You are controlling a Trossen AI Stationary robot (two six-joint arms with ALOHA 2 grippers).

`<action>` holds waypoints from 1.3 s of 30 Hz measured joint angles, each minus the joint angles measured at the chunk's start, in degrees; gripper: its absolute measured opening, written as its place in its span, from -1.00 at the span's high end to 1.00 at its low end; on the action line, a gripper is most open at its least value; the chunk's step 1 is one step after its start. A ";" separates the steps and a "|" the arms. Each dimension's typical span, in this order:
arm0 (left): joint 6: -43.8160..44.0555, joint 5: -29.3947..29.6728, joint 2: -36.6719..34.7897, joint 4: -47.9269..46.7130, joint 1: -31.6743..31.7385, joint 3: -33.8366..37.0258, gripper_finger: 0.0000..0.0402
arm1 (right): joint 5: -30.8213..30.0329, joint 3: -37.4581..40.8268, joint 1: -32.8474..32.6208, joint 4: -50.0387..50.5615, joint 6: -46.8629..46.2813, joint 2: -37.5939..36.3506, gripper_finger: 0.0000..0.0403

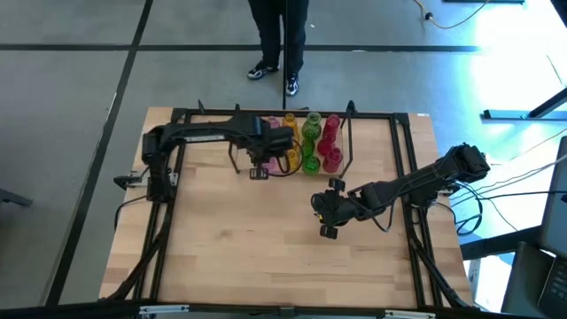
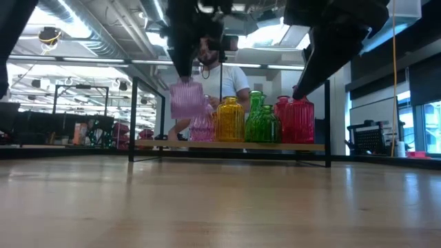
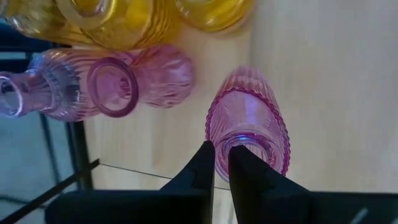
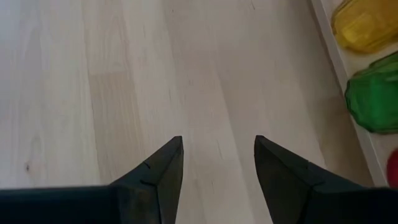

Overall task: Sort vases onto shelf
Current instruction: Put the violet vase on the shelf aligned with the other violet vases

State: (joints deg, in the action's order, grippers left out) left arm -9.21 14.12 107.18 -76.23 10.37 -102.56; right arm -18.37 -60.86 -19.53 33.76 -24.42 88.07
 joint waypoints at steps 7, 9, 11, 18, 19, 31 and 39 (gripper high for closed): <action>-1.69 1.63 4.46 0.91 1.82 -0.02 0.88 | -0.02 3.93 0.00 -3.03 -1.58 -0.04 0.11; -2.28 1.79 5.36 1.44 2.21 -0.02 0.88 | -0.04 5.71 0.00 -4.26 -2.25 -0.04 0.11; -2.56 1.81 5.90 2.78 2.58 -0.02 0.88 | -0.33 6.85 0.00 -4.99 -2.37 -0.04 0.11; -6.11 1.88 6.76 5.57 2.94 -0.02 0.88 | -0.50 8.37 0.00 -7.04 -2.50 -0.04 0.11; -6.82 1.85 6.80 5.94 2.91 -0.02 0.88 | -0.50 8.37 0.00 -7.08 -2.50 -0.04 0.11; -14.51 1.30 6.90 6.43 2.91 0.50 0.87 | -0.55 8.37 0.00 -7.22 -2.47 -0.04 0.11; -15.42 1.24 6.90 6.82 2.91 0.63 0.87 | -0.59 8.37 0.00 -7.34 -2.50 -0.04 0.11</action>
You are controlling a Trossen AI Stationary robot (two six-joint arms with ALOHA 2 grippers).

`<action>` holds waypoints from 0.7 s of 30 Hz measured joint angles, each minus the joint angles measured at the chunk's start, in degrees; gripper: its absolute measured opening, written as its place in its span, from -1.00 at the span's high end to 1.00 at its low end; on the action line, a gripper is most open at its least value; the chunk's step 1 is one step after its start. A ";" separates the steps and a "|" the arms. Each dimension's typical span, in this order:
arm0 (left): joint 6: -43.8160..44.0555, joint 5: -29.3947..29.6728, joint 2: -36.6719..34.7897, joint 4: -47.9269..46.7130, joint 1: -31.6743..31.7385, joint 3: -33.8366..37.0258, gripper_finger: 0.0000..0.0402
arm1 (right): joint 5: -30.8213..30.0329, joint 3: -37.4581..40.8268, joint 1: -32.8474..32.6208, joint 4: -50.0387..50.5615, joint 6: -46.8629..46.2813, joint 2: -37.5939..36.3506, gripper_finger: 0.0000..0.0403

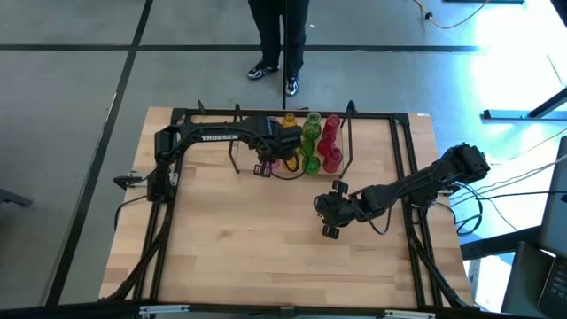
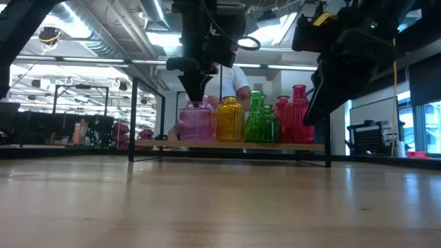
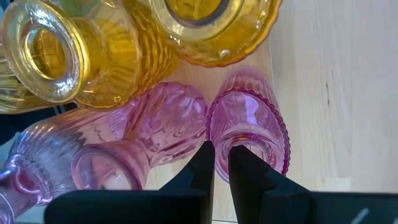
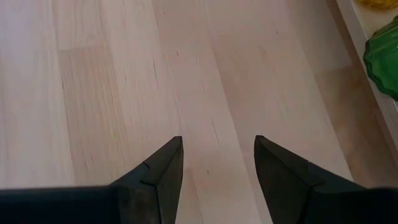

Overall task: Sort vases onto shelf
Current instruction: Put the violet vase on the shelf aligned with the other violet vases, then return to Home Position

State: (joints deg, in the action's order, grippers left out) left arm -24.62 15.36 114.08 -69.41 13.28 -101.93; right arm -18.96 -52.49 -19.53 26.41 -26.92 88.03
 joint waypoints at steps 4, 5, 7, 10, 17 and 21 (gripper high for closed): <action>-0.83 0.17 0.00 0.31 0.00 0.02 0.87 | -0.02 0.00 0.00 -0.04 -0.02 0.00 0.11; -1.28 0.18 0.00 0.56 0.00 0.02 0.87 | 0.00 0.00 0.00 -0.06 -0.02 0.00 0.11; -1.46 0.17 0.00 0.95 0.00 0.02 0.87 | 0.02 0.00 0.00 -0.21 -0.02 0.00 0.11; -1.46 0.17 0.00 1.16 0.00 0.04 0.84 | 0.04 0.00 0.00 -0.28 -0.02 0.00 0.11; -1.49 0.30 0.00 1.27 0.00 0.04 0.61 | 0.04 0.00 0.00 -0.26 -0.02 0.00 0.11; -1.49 0.31 0.00 1.25 0.00 0.04 0.54 | 0.07 0.00 0.00 -0.26 -0.02 0.00 0.11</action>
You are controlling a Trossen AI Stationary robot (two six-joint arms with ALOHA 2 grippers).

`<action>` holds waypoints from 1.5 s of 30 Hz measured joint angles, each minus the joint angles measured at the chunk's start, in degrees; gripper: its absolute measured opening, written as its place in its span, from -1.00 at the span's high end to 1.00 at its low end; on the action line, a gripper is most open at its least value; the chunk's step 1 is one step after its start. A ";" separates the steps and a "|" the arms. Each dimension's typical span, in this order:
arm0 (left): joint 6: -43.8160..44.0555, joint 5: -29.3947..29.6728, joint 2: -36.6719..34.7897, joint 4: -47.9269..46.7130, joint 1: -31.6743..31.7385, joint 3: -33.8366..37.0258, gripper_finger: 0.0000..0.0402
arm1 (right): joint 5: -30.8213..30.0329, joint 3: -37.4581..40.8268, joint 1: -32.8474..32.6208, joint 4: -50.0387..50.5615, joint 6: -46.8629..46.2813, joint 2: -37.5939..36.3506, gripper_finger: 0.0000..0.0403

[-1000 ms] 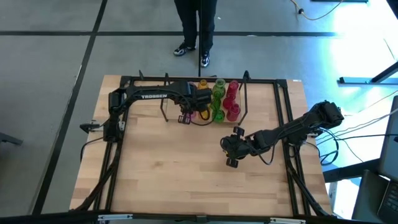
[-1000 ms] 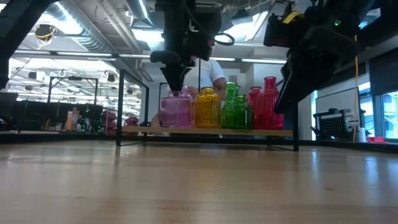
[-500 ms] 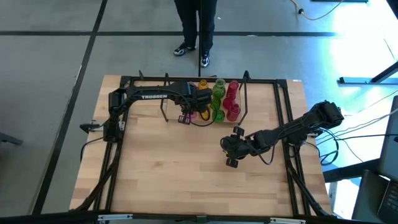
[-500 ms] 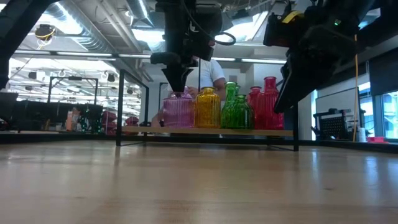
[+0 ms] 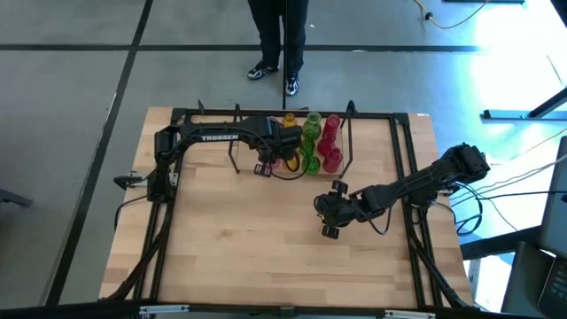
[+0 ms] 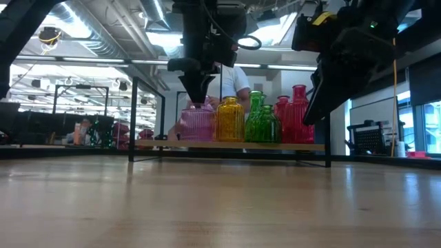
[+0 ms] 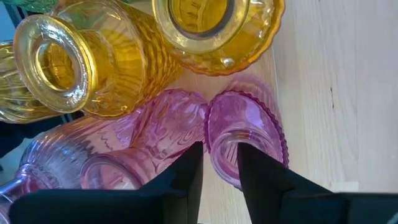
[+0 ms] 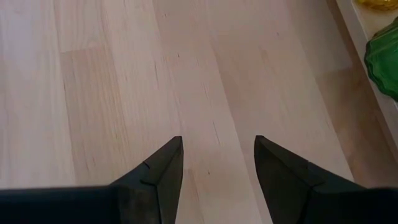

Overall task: Sort vases onto shelf
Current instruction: Return to Home Position

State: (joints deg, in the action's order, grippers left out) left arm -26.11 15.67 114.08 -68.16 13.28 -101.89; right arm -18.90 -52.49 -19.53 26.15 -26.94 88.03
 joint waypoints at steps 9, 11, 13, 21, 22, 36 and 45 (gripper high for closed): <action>2.07 1.51 -0.90 -4.30 -2.08 -1.60 0.54 | 0.54 0.00 0.00 0.11 0.00 0.02 0.11; 3.37 1.52 -1.25 -7.33 -2.75 -3.11 0.54 | 0.92 0.00 0.00 0.20 0.01 0.02 0.11; 4.51 1.52 -1.85 -8.02 -3.47 -4.53 0.54 | 1.22 0.00 0.00 0.19 0.13 0.02 0.11; 8.56 1.30 -8.91 -7.94 -4.70 -5.20 0.54 | 1.54 0.02 0.02 0.49 0.17 0.04 0.11; 9.61 1.18 -10.15 -8.08 -4.77 -5.19 0.54 | 1.49 0.02 0.03 0.44 0.17 0.04 0.11; 20.27 -0.17 -41.21 12.43 -11.62 23.04 0.54 | 1.97 -0.02 0.04 -2.89 6.44 -5.42 0.33; 25.98 -1.50 -63.24 32.03 -15.15 49.13 0.64 | 1.86 1.09 0.16 -5.13 14.00 -17.51 0.83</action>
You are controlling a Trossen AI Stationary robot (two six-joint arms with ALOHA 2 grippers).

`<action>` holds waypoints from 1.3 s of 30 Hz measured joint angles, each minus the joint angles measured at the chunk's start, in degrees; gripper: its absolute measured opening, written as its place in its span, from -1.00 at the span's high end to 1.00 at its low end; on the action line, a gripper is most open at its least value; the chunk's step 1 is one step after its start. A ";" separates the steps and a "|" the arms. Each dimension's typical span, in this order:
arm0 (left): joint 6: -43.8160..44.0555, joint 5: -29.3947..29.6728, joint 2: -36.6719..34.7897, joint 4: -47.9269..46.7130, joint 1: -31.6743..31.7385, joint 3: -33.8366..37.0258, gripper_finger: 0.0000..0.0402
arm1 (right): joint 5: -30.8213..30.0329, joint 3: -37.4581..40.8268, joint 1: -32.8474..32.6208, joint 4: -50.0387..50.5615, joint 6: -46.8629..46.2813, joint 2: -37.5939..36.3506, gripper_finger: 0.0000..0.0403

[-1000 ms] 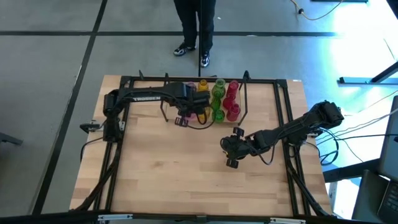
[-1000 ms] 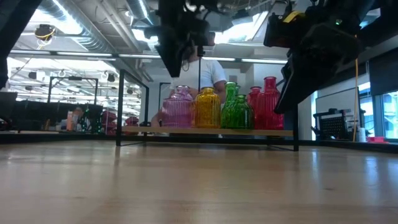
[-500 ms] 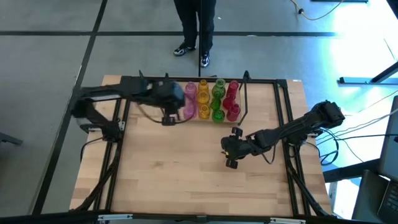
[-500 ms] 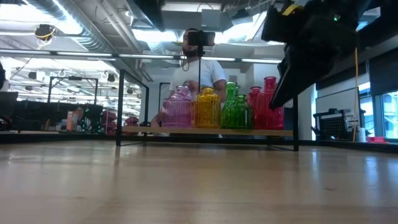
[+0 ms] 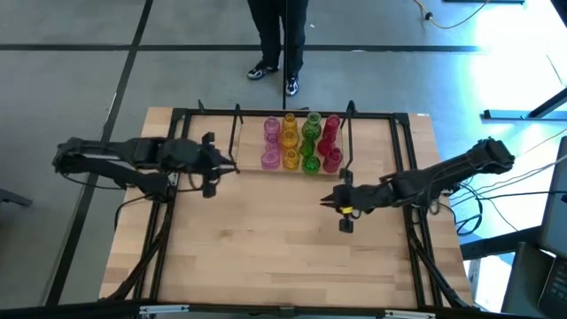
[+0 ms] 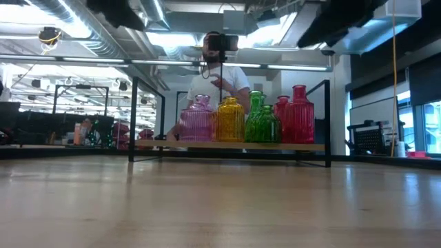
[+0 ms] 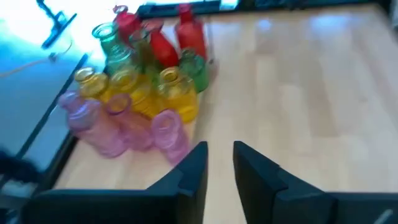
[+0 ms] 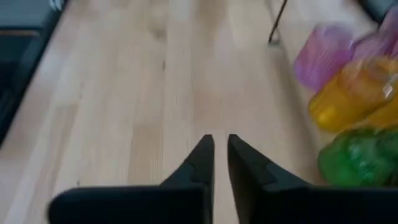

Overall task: Sort vases onto shelf
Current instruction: Return to Home Position

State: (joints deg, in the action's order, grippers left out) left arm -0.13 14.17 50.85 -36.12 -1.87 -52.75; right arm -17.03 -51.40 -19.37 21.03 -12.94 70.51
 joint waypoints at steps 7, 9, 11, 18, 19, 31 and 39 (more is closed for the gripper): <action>1.25 -5.06 -14.18 12.63 -0.08 13.80 0.97 | 1.62 7.71 0.71 -9.30 3.31 -10.41 0.98; 2.04 -5.98 -17.40 15.20 -0.08 16.68 0.98 | 2.39 10.73 0.65 -11.77 3.55 -13.58 0.96; 2.95 -7.15 -20.56 18.37 -0.11 19.44 0.97 | 3.55 13.83 0.65 -14.08 3.55 -17.14 0.96; 4.25 -9.42 -29.78 24.38 -0.10 27.83 0.99 | 6.11 24.43 0.65 -22.32 3.50 -29.13 0.96; 4.33 -9.42 -30.72 24.57 -0.11 28.78 0.98 | 6.16 25.63 0.65 -22.95 3.46 -30.71 0.96; 4.71 -15.52 -41.39 27.72 -0.08 38.56 0.99 | 10.58 38.55 0.74 -30.62 3.38 -46.26 0.96; 4.50 -15.37 -46.48 30.65 -0.03 44.18 1.00 | 9.67 45.18 0.76 -33.42 2.89 -53.84 0.96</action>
State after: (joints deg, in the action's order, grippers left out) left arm 4.37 -1.20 4.37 -5.48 -1.90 -8.57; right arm -7.37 -6.22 -18.61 -12.40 -10.04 16.67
